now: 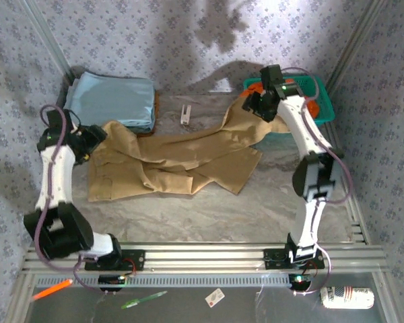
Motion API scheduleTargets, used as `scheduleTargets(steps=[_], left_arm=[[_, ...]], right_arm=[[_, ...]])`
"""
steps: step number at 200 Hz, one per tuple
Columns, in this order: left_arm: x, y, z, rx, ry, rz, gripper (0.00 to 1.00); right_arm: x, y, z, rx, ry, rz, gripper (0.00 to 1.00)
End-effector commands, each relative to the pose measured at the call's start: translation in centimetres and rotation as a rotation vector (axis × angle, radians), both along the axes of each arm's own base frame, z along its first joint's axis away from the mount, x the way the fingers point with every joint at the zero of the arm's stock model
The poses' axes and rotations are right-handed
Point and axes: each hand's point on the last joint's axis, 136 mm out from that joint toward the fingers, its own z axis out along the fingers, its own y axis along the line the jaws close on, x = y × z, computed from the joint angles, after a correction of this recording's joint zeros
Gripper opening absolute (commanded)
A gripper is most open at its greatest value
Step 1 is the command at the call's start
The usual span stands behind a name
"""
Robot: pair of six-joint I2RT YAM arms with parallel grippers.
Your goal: Fold and stack the trousers
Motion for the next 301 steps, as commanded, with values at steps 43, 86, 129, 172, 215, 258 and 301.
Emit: scheduleTargets(steps=[43, 86, 129, 172, 215, 258, 301], left_arm=[[-10.7, -11.0, -6.9, 0.117, 0.057, -0.291, 0.73], [-12.5, -12.3, -11.5, 0.108, 0.107, -0.313, 0.69], [-11.4, -13.3, -13.6, 0.119, 0.102, -0.341, 0.68], [-9.5, -12.9, -15.7, 0.199, 0.152, -0.34, 0.63], [-9.0, -12.5, -17.1, 0.229, 0.18, -0.31, 0.37], [-8.5, -12.0, -17.5, 0.243, 0.174, -0.265, 0.04], [-8.6, -12.0, -16.3, 0.233, 0.135, -0.258, 0.0]], right_arm=[[-15.4, 7.2, -7.3, -0.171, -0.011, 0.307, 0.53], [-19.9, 10.6, -15.8, -0.262, 0.171, 0.491, 0.57], [-20.1, 9.4, -19.3, -0.409, 0.27, 0.5, 0.61], [-19.7, 7.9, -20.4, -0.439, 0.308, 0.475, 0.38], [-19.9, 6.3, -19.3, -0.441, 0.289, 0.434, 0.02], [-19.9, 4.7, -16.1, -0.417, 0.216, 0.385, 0.0], [-20.2, 2.9, -13.1, -0.389, 0.147, 0.33, 0.0]])
